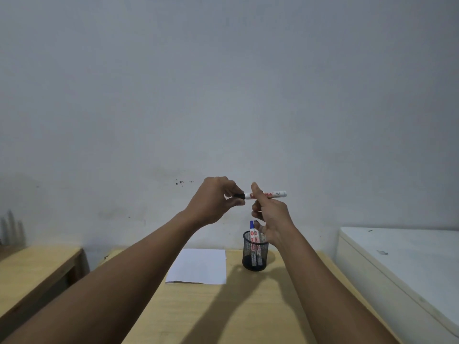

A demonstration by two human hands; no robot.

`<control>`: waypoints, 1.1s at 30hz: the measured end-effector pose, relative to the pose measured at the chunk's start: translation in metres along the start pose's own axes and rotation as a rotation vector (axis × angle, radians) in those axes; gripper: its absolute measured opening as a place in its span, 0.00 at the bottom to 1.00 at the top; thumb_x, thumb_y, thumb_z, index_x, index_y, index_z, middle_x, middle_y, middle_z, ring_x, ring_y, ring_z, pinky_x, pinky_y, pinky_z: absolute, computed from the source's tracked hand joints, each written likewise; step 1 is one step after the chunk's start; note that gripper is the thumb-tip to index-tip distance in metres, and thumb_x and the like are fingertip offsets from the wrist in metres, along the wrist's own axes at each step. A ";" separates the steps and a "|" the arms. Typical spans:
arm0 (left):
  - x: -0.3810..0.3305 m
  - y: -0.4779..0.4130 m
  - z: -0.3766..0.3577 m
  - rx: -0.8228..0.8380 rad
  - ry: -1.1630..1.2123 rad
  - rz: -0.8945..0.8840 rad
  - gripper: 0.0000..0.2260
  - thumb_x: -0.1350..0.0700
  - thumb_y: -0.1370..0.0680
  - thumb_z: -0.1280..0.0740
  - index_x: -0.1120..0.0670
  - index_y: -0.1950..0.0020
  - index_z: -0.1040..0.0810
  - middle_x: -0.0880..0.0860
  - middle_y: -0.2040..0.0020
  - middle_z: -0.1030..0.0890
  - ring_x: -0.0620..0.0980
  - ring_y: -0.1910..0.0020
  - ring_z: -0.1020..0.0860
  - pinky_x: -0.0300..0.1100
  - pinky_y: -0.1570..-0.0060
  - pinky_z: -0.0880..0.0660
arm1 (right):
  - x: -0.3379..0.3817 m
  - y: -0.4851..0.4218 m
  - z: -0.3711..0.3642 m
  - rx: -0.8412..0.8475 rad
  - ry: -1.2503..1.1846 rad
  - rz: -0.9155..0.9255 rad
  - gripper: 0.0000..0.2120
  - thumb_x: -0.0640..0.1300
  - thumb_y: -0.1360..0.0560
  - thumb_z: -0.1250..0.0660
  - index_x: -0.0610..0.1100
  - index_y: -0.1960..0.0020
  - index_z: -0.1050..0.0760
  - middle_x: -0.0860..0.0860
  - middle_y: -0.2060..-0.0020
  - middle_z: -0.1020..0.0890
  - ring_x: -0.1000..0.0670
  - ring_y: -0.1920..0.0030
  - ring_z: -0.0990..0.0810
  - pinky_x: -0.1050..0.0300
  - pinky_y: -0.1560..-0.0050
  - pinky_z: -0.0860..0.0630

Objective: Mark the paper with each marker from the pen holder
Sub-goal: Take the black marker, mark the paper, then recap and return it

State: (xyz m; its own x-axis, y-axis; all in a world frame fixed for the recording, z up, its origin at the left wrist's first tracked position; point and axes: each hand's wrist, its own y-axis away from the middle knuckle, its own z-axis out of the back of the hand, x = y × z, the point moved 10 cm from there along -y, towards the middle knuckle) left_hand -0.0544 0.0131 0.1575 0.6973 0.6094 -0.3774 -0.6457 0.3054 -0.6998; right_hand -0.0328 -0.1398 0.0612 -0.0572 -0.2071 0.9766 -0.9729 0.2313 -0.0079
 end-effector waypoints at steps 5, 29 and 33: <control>0.024 0.000 -0.016 -0.012 0.169 0.156 0.07 0.57 0.29 0.22 0.54 0.53 0.13 0.47 0.62 0.15 0.41 0.63 0.20 0.31 0.62 0.27 | 0.000 -0.014 0.001 0.122 -0.327 0.015 0.10 0.49 0.24 0.25 0.43 0.54 0.21 0.47 0.60 0.18 0.49 0.58 0.20 0.52 0.57 0.21; 0.045 -0.021 -0.065 -0.018 0.263 0.217 0.11 0.59 0.25 0.27 0.56 0.42 0.16 0.52 0.53 0.14 0.40 0.60 0.18 0.35 0.52 0.21 | 0.001 -0.039 0.039 -0.170 0.460 0.404 0.16 0.60 0.29 0.24 0.64 0.44 0.23 0.58 0.43 0.20 0.52 0.43 0.21 0.34 0.34 0.27; 0.053 -0.032 -0.082 -0.035 0.358 0.286 0.13 0.60 0.24 0.28 0.56 0.39 0.18 0.55 0.51 0.14 0.48 0.58 0.16 0.47 0.47 0.18 | 0.010 -0.053 0.024 -0.038 0.701 0.543 0.08 0.51 0.25 0.25 0.57 0.46 0.16 0.63 0.53 0.16 0.59 0.54 0.17 0.43 0.42 0.20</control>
State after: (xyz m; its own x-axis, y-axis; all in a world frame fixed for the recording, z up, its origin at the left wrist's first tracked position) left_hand 0.0287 -0.0242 0.1095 0.5598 0.3724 -0.7403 -0.8216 0.1328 -0.5544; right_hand 0.0133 -0.1771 0.0666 -0.3462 0.5676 0.7470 -0.8427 0.1619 -0.5136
